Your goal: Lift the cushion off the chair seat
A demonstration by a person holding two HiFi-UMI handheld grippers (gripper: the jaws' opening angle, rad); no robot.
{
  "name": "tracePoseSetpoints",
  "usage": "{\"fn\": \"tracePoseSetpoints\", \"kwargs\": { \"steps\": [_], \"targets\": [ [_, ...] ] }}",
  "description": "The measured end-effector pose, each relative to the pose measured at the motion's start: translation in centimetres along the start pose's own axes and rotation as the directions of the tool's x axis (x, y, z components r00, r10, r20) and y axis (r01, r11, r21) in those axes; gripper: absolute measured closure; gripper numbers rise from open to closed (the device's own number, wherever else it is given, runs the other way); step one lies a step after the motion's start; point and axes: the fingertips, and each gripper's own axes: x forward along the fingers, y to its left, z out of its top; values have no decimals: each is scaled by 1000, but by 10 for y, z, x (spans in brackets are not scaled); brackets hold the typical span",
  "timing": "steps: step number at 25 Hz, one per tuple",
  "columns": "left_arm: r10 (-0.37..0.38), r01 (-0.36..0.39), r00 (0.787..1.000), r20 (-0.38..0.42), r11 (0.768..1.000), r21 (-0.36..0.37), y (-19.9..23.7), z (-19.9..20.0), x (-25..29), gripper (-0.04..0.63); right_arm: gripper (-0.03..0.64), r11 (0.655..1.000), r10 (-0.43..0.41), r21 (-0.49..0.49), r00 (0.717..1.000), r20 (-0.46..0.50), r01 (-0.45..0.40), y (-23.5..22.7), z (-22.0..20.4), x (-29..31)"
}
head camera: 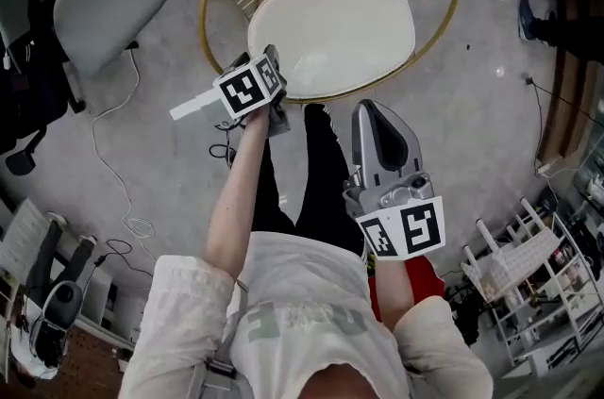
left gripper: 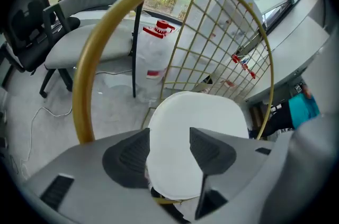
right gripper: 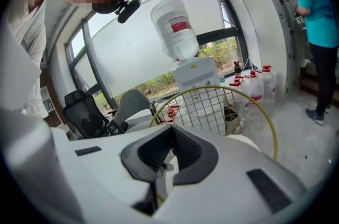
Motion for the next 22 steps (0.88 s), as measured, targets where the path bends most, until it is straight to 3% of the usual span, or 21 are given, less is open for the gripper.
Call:
{"fn": "tracePoseSetpoints", "kwargs": {
  "steps": [5,14,22],
  "targets": [
    [38,-38,999,-12,999,13,7,-4,24,365,600,999,44,7,999,-9,-44,10,-8,6],
    [103,-106,993,-62,993,-53,18,0,50,384,600,995,96,31,995,-28,-95,24,-23,16],
    [87,-94,991,-100,994,-62,20,0,55,411,600,992,120,37,992,-30,-119,32,-26,20]
  ]
}}
